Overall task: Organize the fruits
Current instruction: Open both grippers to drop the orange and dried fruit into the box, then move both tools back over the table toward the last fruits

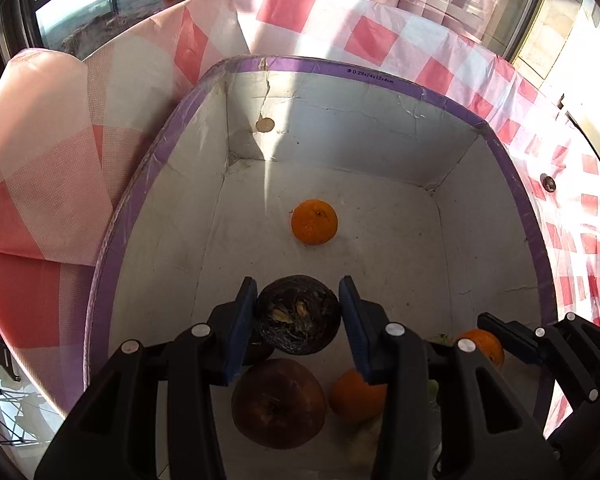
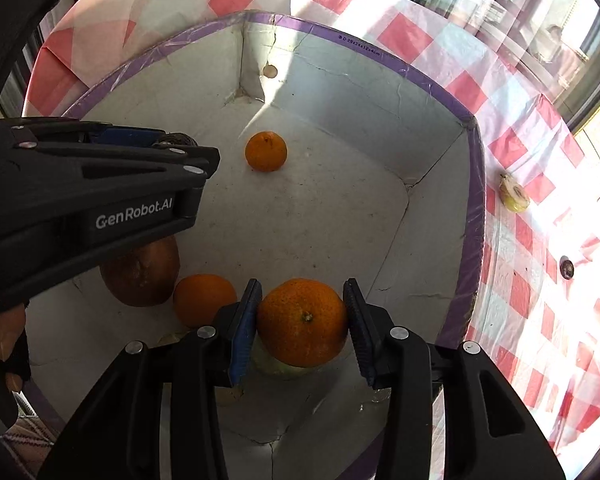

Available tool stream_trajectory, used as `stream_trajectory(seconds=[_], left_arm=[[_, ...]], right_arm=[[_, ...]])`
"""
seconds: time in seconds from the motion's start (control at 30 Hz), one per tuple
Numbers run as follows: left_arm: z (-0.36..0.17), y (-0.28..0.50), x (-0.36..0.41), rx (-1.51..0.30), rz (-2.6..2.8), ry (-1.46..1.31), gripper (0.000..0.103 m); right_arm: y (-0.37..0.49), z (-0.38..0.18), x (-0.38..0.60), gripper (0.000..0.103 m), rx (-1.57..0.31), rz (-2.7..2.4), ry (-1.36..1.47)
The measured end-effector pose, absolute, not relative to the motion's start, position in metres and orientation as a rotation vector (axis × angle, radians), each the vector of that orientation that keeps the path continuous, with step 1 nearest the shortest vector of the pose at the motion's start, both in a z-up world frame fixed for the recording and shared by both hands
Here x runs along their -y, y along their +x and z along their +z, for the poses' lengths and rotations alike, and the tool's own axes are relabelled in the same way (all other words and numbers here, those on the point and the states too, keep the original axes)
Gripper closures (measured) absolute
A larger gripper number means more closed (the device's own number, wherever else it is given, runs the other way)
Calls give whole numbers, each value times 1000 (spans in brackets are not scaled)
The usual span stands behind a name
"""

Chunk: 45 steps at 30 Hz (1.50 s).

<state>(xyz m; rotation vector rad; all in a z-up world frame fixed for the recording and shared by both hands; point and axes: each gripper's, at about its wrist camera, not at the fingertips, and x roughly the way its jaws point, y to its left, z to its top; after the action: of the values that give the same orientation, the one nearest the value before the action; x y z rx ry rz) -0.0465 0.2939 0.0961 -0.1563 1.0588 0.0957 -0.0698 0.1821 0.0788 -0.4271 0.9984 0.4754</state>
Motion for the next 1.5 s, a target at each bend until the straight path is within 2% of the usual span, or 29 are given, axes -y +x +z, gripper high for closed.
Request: stream_trajectory(seconds=[0.1,0.17,0.2,0.3,0.33,0.57,0.63,1.23,1.5], left_arm=[[98,-47,-295,-1050,109,-156,38],[98,-47,-297,-1051,118,-168,29],[98,-47,-299,-1049,117,-177,25],[98,-48,-297,-1051,103,-179,22],[98,-48,-296,-1052,99,-176,20],[101,-52,-290,-1018,81,-158,9],[104,-53,-289,-1000,97,-142,2],[126,-54,-281,-888,111,-93,2],[181,-32,-224,-725,202,-14,2]], right_arm=[[-72,78,-184,58,-986,481,-450],[-74,79,-185,39,-975,477,-466],[-75,80,-184,36,-972,480,-461],[-75,83,-183,28,-970,478,-442],[-76,84,-182,22,-967,474,-437],[-79,92,-170,20,-948,473,-373],[-78,95,-163,20,-937,473,-345],[-84,124,-97,17,-802,544,-241],[-50,98,-16,16,-900,476,-76]])
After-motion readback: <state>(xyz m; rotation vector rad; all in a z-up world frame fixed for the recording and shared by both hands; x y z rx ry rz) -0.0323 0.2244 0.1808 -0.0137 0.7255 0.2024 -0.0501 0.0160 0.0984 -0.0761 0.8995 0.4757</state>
